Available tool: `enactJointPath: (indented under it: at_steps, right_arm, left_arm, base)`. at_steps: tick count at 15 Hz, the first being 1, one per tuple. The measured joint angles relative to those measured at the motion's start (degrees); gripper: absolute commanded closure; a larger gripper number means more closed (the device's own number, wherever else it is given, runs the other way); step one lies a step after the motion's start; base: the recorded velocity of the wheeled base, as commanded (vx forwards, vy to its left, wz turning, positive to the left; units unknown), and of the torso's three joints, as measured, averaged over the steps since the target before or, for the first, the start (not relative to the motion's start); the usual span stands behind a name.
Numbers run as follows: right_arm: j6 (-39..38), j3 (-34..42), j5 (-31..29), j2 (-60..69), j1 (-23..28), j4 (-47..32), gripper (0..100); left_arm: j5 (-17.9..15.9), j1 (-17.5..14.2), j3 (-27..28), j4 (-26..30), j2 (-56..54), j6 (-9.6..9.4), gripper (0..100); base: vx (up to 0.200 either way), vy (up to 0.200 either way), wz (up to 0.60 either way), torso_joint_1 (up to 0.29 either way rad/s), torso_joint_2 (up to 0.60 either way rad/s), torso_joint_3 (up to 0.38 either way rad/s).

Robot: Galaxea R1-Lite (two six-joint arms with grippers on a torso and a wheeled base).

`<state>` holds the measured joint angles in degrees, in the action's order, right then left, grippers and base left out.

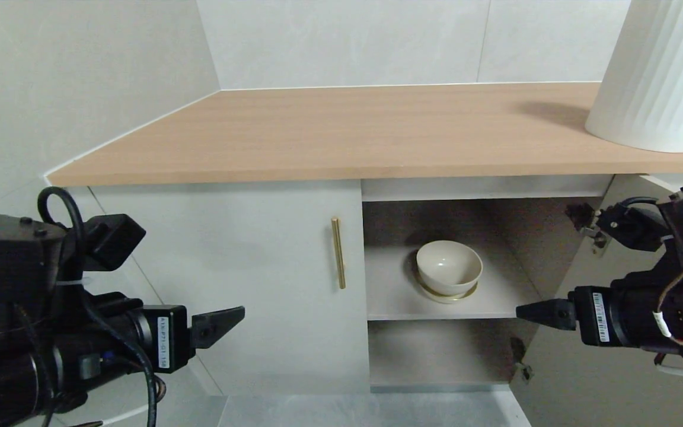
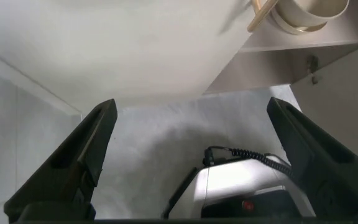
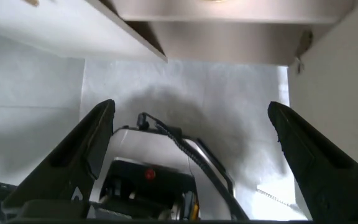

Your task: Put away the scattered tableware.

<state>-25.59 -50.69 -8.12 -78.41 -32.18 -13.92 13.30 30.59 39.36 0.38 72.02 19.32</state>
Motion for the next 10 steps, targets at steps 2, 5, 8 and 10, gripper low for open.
enactJointPath:
  at_steps: [2,5,8,10]
  right_arm:
    - [0.11,0.69,-0.09,1.38,-0.09,-0.06,0]
    - [1.15,1.07,-0.22,2.23,-0.12,-0.11,0]
    - [2.41,1.83,-0.30,2.39,-0.54,-0.06,0]
    - [2.39,2.18,-0.37,2.45,-1.55,-0.06,0]
  left_arm:
    - [0.00,-0.07,-0.17,0.00,-0.66,-0.09,0]
    - [0.02,-0.09,-0.30,-0.05,-0.94,-0.13,0]
    - [0.02,-0.02,-0.63,-0.09,-0.91,-0.13,0]
    - [0.02,0.09,-0.72,-0.06,-0.67,-0.11,0]
  base:
    - [-0.200,0.000,0.00,0.005,0.00,0.005]
    - [-0.200,0.000,0.00,0.004,0.01,0.001]
    - [-0.200,0.000,0.00,0.004,0.00,0.007]
    - [-0.200,0.000,0.00,0.005,0.00,0.005]
